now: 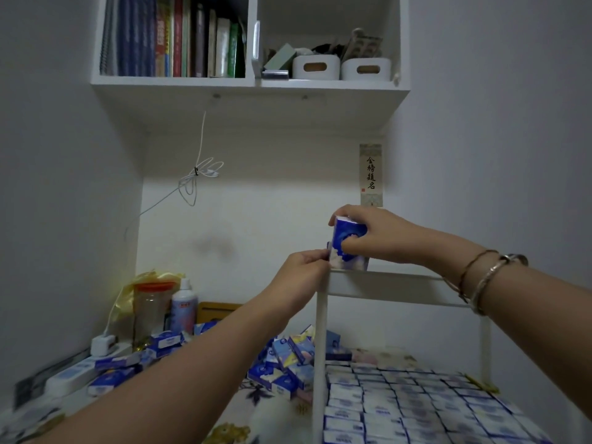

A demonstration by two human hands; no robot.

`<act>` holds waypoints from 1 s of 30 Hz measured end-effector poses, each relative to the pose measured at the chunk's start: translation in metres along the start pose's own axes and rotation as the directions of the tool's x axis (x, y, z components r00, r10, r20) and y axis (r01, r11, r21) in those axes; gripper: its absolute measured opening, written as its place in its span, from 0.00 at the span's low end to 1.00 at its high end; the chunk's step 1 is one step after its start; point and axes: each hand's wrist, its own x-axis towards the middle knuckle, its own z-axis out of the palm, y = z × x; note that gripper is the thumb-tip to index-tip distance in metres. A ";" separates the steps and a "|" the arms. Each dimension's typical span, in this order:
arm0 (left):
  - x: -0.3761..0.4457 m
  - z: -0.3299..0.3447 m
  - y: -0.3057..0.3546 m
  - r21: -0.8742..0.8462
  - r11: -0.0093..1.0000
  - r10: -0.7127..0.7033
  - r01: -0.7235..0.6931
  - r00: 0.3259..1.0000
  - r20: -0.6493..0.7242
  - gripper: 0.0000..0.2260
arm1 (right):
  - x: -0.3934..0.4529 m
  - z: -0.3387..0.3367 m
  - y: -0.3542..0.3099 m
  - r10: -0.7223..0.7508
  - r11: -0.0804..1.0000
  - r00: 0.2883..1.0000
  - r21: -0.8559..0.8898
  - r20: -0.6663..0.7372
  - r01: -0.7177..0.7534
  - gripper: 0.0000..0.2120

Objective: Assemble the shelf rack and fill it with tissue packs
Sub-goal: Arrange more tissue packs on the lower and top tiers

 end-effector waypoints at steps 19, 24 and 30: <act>0.008 0.003 -0.005 0.048 0.995 -0.084 0.084 0.996 0.003 0.12 | 0.001 0.007 0.013 0.374 0.751 0.918 0.537 0.134 -0.384 0.21; 0.037 0.005 -0.004 -0.161 0.956 -0.263 0.245 0.959 -0.106 0.23 | 0.011 0.007 0.019 0.605 0.580 0.782 0.588 0.153 -0.563 0.18; 0.061 0.018 0.000 -0.216 0.891 -0.404 0.399 0.915 0.021 0.30 | 0.021 0.018 0.015 0.606 0.287 0.753 0.813 0.255 -0.507 0.18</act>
